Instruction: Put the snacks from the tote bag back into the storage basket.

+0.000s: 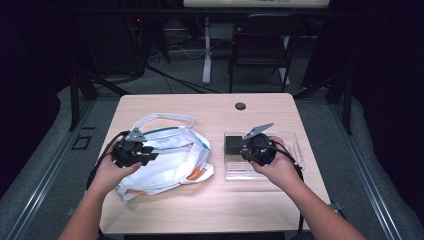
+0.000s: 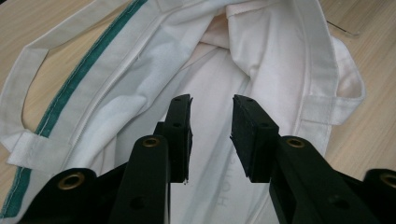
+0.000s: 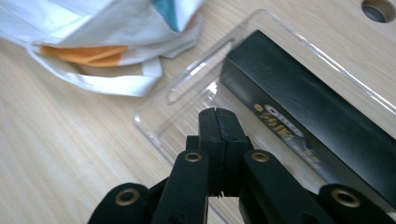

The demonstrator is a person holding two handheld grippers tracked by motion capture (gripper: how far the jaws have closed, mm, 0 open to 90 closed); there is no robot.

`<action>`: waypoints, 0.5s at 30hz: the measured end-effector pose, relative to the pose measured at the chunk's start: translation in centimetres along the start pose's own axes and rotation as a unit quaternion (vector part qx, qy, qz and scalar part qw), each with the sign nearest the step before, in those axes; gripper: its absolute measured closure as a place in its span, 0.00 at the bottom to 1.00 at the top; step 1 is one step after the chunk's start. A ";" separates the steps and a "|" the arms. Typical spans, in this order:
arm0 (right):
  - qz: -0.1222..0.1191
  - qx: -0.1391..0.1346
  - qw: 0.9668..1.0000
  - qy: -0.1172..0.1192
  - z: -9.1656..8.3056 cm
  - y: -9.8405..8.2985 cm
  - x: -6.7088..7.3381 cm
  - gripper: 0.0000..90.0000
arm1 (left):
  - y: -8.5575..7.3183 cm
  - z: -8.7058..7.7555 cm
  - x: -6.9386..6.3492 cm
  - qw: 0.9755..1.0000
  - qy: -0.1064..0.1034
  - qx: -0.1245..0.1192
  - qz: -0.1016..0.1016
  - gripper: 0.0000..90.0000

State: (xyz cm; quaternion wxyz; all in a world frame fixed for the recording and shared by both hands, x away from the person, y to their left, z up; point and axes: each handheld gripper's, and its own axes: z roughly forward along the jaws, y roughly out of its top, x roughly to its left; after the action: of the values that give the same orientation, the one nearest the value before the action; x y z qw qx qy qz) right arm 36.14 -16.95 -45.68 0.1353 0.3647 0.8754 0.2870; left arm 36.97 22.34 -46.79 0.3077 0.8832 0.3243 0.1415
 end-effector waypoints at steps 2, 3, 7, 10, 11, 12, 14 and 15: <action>-0.004 -0.001 1.000 0.006 0.0 0.0 0.5 1.00 | -0.2 0.0 -0.2 1.000 -0.001 -0.004 -0.002 0.75; -0.006 -0.002 1.000 0.009 0.0 0.0 0.9 1.00 | -0.3 0.1 -0.3 1.000 -0.001 -0.003 -0.003 0.75; -0.015 -0.006 1.000 0.019 0.2 -0.2 2.4 1.00 | -0.7 0.1 -0.6 1.000 0.003 -0.008 -0.007 0.74; -0.022 -0.009 0.999 0.033 0.5 -0.4 3.4 1.00 | -1.0 0.2 -0.7 1.000 0.004 -0.013 -0.012 0.73; -0.025 -0.008 0.999 0.035 0.6 -0.4 3.7 1.00 | -1.0 0.2 -0.7 1.000 0.008 -0.012 -0.011 0.73; -0.026 -0.014 0.999 0.036 0.7 -0.5 4.0 1.00 | -1.1 0.1 -0.7 1.000 0.009 -0.013 -0.012 0.73; -0.029 -0.014 0.999 0.041 0.8 -0.7 4.6 1.00 | -1.3 0.1 -0.8 1.000 0.008 -0.017 -0.016 0.72; -0.029 -0.018 0.999 0.042 0.9 -0.8 4.9 1.00 | -1.4 0.0 -0.9 1.000 0.008 -0.020 -0.018 0.72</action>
State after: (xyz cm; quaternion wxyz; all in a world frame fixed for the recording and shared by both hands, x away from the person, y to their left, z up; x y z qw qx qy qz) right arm 32.68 -13.57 -46.98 0.1136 0.3245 0.8852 0.3134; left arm 35.64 22.62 -47.77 0.3254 0.8697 0.3397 0.1493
